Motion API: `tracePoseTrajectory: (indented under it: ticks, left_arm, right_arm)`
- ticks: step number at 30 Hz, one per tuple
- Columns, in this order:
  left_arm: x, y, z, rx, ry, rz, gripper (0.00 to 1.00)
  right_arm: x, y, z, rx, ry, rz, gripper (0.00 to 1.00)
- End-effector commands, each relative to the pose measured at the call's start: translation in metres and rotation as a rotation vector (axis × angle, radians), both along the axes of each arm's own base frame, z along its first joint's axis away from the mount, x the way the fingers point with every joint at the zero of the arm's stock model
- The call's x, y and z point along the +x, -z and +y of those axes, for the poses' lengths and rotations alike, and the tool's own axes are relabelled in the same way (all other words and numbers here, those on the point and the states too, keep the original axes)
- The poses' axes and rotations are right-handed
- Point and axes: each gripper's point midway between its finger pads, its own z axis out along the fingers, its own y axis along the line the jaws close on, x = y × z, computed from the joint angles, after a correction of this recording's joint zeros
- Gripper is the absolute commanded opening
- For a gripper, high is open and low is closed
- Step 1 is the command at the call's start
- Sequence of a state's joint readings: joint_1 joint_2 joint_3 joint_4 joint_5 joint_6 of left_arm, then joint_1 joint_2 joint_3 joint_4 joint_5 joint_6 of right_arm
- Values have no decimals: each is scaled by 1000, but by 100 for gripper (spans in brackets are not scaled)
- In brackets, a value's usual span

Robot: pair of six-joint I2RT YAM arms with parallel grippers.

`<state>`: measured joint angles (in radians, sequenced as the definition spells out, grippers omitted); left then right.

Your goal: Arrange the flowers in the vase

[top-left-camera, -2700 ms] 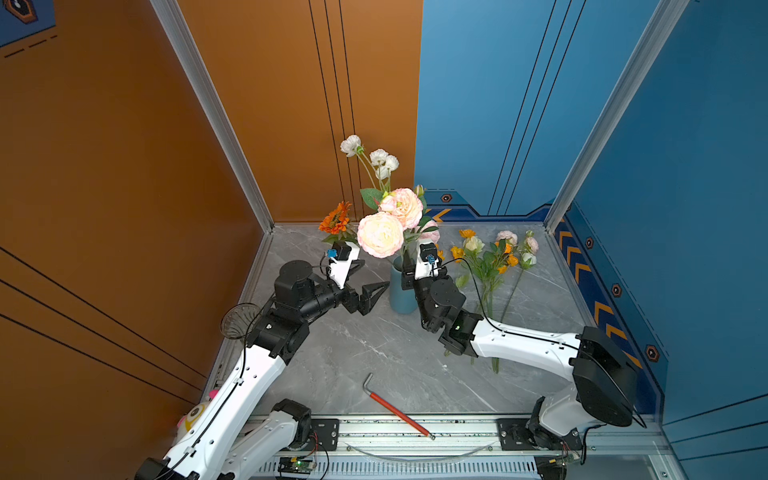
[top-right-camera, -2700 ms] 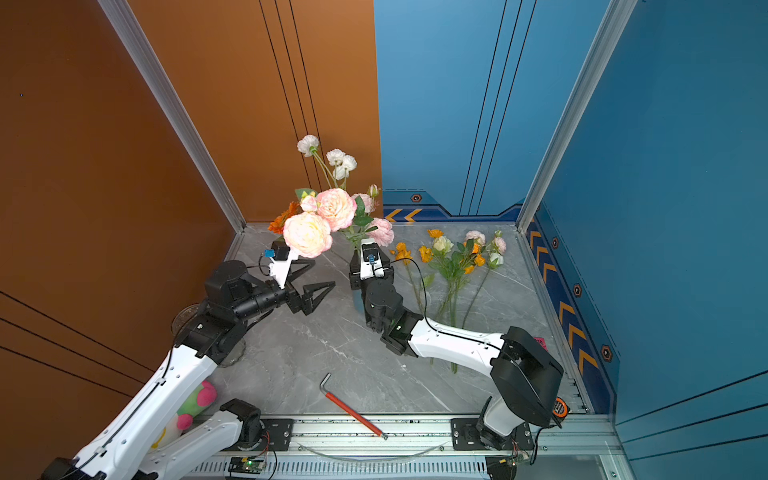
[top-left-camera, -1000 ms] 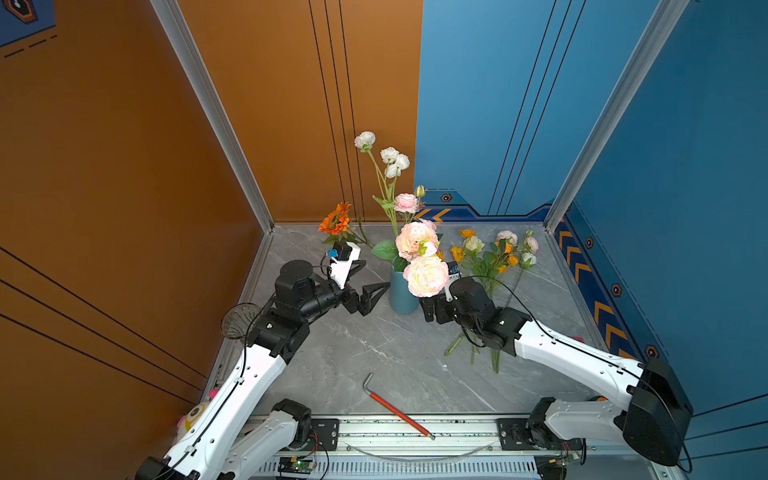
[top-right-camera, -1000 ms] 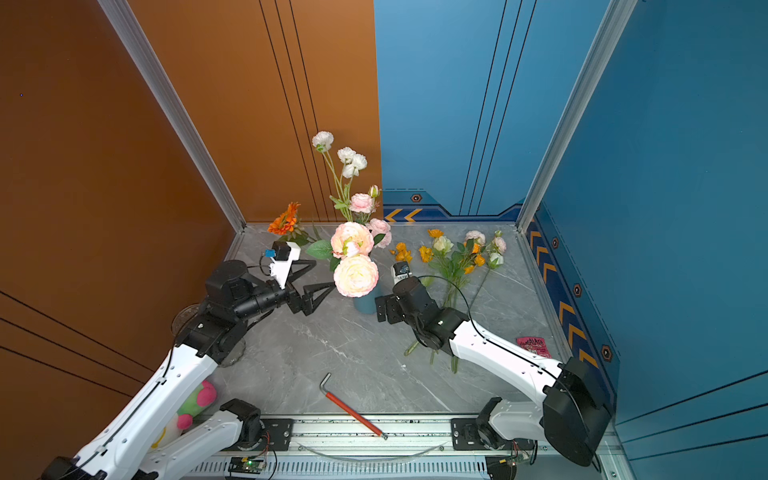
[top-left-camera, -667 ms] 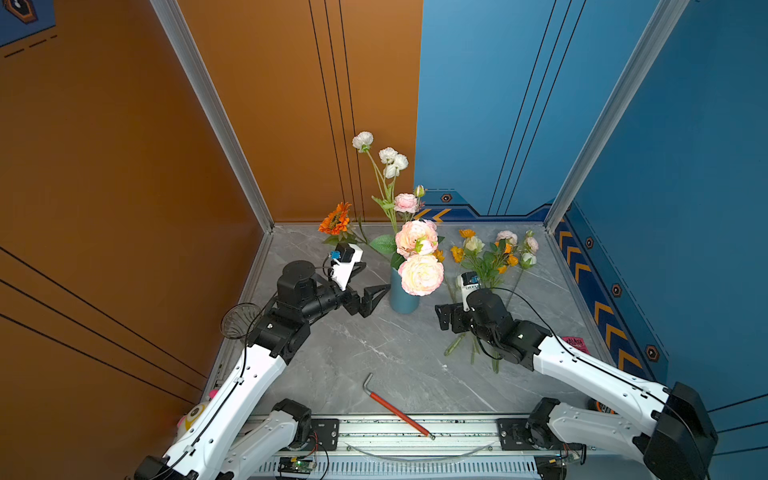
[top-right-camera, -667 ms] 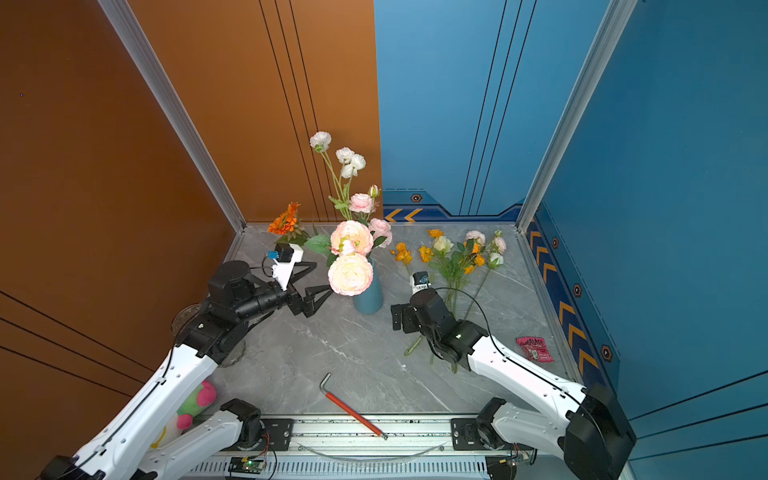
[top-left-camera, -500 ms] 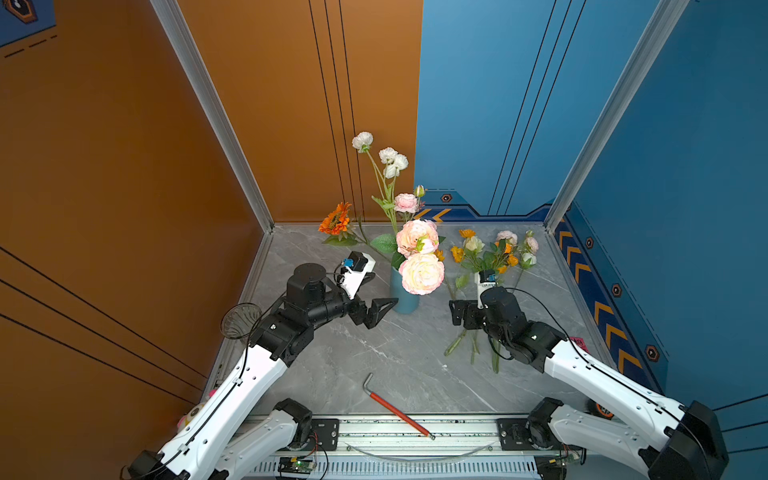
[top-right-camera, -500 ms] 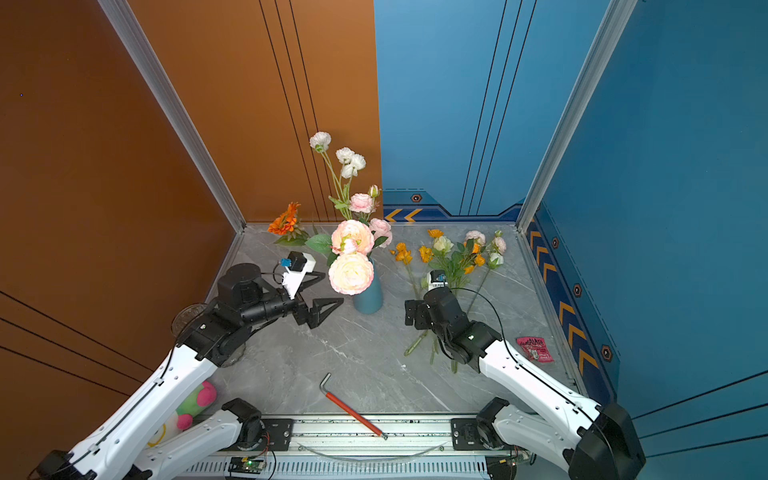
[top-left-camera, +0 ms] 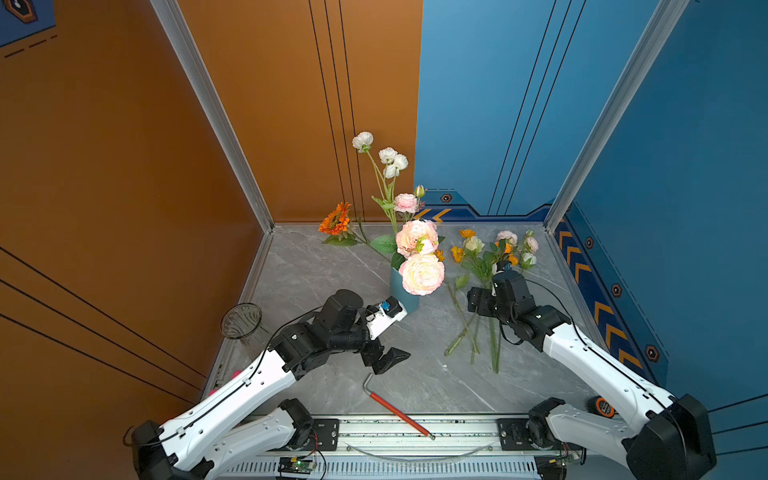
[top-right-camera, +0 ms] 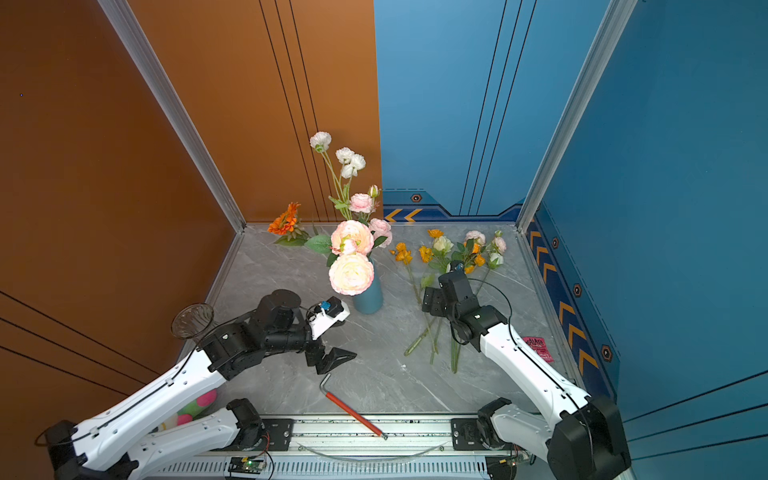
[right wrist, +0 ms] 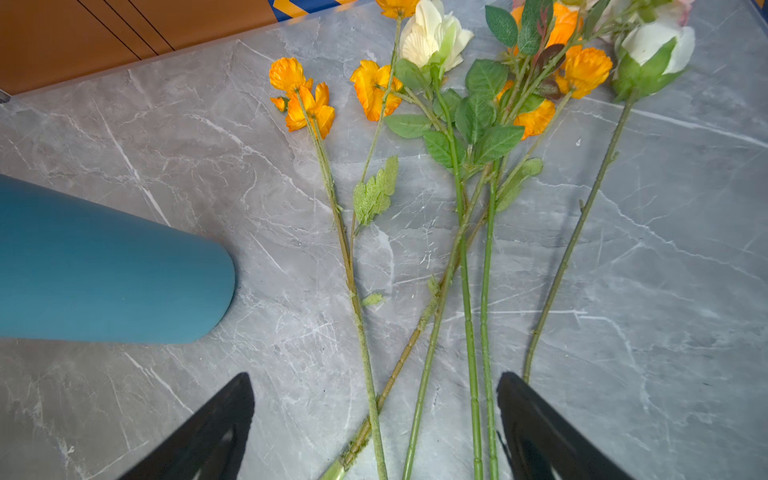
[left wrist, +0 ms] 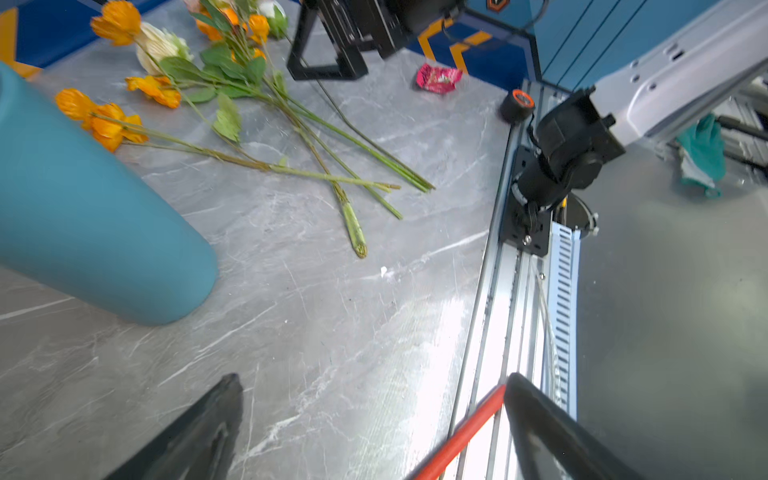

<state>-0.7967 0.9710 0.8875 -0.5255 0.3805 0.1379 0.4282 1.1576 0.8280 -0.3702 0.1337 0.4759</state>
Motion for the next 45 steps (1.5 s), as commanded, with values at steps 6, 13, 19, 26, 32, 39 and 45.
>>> tracePoseTrajectory:
  ticks: [6, 13, 19, 26, 32, 39, 45]
  left_arm:
    - [13, -12, -42, 109, 121, -109, 98]
    - [18, 4, -64, 138, 182, -74, 98]
    - [17, 13, -60, 139, 166, -76, 98]
    - [20, 8, -56, 132, 139, -102, 98]
    - [23, 3, -53, 122, 124, -106, 98]
    - [27, -8, -48, 80, 97, -115, 98]
    - [32, -21, -43, 16, 69, -114, 98]
  right_arm:
    - [24, 26, 13, -78, -81, 128, 83]
    - [40, 69, 25, -157, -143, 296, 58]
    - [42, 102, 38, -173, -177, 387, 51]
    - [35, 131, 42, -217, -192, 463, 43]
    - [28, 144, 42, -241, -208, 498, 34]
    - [23, 152, 45, -256, -221, 522, 25]
    - [21, 152, 45, -259, -224, 522, 8]
